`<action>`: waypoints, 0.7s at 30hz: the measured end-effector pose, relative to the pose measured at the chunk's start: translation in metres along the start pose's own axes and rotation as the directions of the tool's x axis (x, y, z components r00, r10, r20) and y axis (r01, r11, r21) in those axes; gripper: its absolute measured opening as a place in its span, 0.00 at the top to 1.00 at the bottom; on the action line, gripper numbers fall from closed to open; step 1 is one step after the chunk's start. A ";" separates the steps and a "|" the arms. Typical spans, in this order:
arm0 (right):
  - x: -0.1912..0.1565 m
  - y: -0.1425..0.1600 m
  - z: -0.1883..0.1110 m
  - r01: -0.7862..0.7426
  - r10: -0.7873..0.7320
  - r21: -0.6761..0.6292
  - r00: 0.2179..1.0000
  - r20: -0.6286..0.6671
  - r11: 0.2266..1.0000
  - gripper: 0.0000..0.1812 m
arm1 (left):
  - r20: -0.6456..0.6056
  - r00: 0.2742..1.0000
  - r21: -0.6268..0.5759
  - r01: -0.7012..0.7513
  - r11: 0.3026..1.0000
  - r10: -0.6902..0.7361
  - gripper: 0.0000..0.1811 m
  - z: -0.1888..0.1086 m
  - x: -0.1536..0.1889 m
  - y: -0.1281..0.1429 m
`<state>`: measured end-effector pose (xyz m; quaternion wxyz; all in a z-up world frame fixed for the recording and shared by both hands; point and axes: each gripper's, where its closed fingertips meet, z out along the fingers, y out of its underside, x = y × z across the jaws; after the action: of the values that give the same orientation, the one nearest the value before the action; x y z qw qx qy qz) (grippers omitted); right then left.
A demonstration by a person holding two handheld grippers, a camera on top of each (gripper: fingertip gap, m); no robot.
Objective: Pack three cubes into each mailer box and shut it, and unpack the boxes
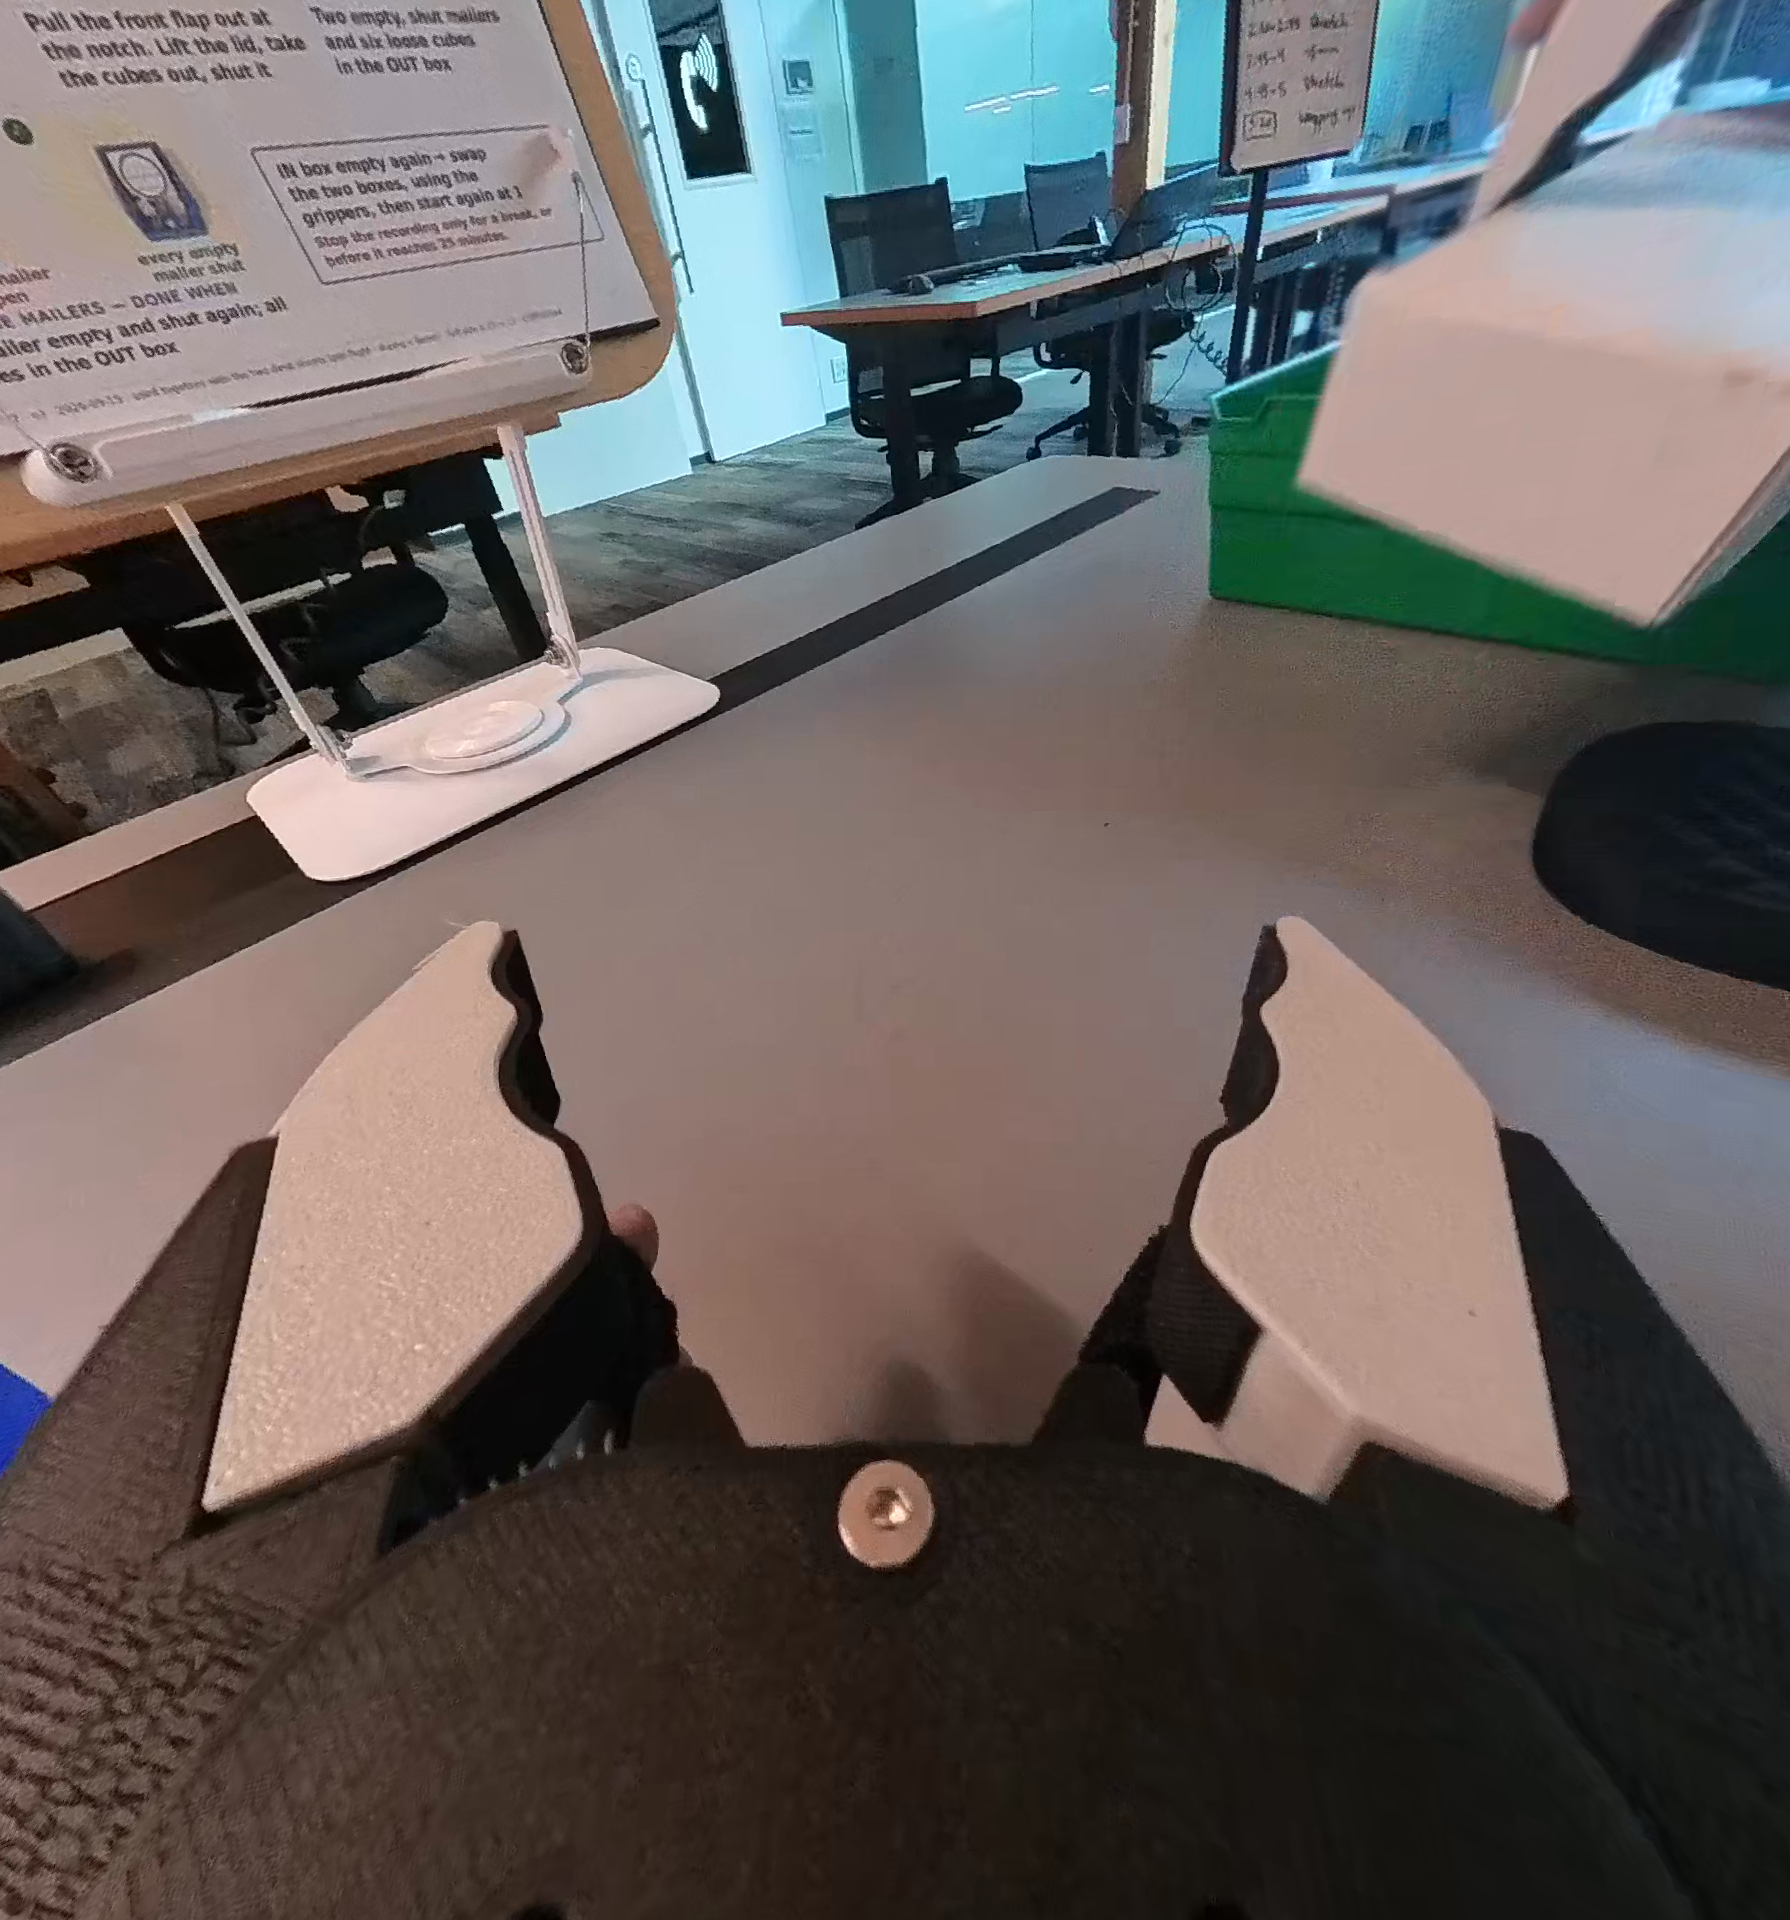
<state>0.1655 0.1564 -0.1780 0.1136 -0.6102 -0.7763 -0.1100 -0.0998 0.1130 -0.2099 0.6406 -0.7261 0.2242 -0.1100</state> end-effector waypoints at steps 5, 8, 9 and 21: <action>0.002 0.100 -0.025 -0.102 0.096 -0.063 0.990 -0.100 0.993 0.34 | 0.009 1.000 0.003 -0.017 1.000 0.017 0.31 0.001 -0.001 0.001; 0.005 0.152 -0.034 -0.134 0.116 -0.105 0.980 -0.162 0.985 0.34 | 0.012 1.000 0.004 -0.013 1.000 0.013 0.31 0.002 -0.002 0.001; 0.004 0.167 -0.034 -0.144 0.124 -0.117 0.978 -0.165 0.983 0.34 | 0.013 1.000 0.005 -0.011 1.000 0.011 0.31 0.001 -0.002 0.001; -0.018 0.229 0.040 -0.016 0.003 -0.257 0.999 -0.049 0.966 0.34 | -0.011 0.999 -0.011 -0.041 0.999 0.041 0.32 0.003 0.003 0.004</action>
<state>0.3901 0.2055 -0.2145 0.0526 -0.6205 -0.7496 -0.2242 -0.0961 0.1141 -0.2149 0.6375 -0.7243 0.2430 -0.0993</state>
